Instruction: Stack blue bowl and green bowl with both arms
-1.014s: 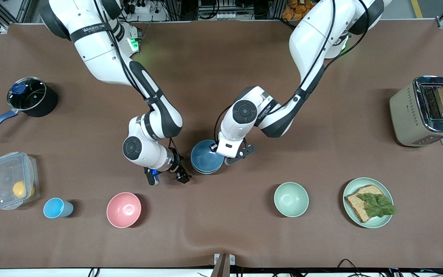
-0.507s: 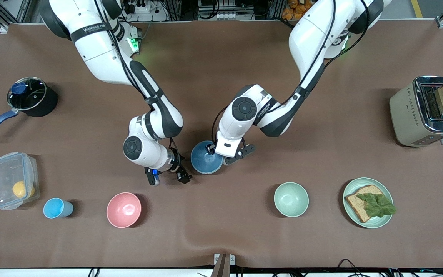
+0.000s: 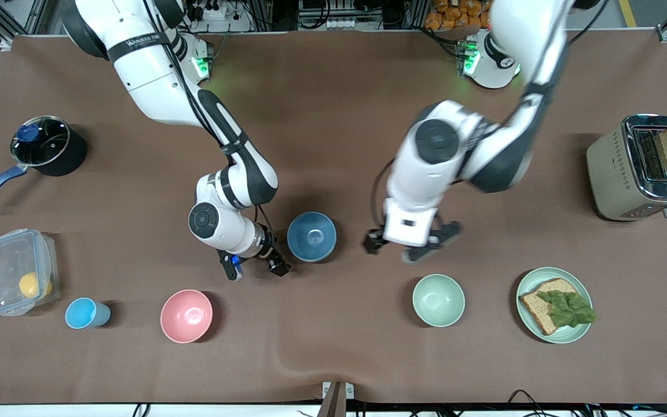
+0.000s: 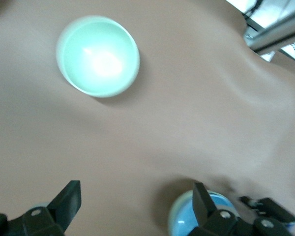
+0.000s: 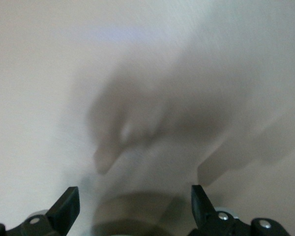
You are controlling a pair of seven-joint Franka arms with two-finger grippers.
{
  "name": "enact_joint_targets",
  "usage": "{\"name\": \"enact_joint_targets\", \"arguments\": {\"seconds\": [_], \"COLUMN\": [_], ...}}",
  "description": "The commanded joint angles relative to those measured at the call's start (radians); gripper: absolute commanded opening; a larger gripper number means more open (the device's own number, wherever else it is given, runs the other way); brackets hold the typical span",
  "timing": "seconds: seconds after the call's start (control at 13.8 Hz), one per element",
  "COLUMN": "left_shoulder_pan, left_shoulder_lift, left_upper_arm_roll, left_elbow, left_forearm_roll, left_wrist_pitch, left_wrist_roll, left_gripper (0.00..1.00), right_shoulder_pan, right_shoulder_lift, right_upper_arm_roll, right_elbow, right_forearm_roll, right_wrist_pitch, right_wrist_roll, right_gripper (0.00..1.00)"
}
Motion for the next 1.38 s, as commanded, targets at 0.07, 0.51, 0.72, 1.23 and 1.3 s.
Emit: {"name": "enact_joint_targets", "arguments": {"seconds": [0.07,0.51,0.72,1.23,1.3], "left_shoulder_pan": [0.086,0.282,0.360,0.410,0.408], "left_shoulder_lift": [-0.109,-0.315,-0.400,-0.547,-0.550], "left_upper_arm_roll": [-0.006,-0.011,-0.009,0.017,0.025], "left_elbow": [-0.056,-0.120,-0.153,-0.246,-0.243], "left_forearm_roll": [0.016,-0.010,-0.037,-0.074,-0.084], "left_wrist_pitch": [-0.216,-0.399,-0.460,-0.497,-0.497], "left_wrist_roll": [0.194,0.549,0.754,0.965,0.977], "left_gripper": [1.00,1.00,1.00,1.00,1.00], "right_shoulder_pan": [-0.074,-0.260,-0.357,-0.448,-0.448], "right_shoulder_lift": [-0.109,-0.336,-0.494,-0.807,-0.809], "right_upper_arm_roll": [-0.001,-0.019,-0.019,-0.023,-0.027], "right_elbow": [-0.007,-0.017,-0.062,-0.198,-0.197], "right_forearm_roll": [-0.069,-0.217,-0.268,-0.291,-0.311], "right_wrist_pitch": [-0.115,-0.486,-0.635,-0.801,-0.804], "right_wrist_roll": [-0.143,-0.758,-1.005,-1.242,-1.242], "right_gripper": [1.00,1.00,1.00,1.00,1.00]}}
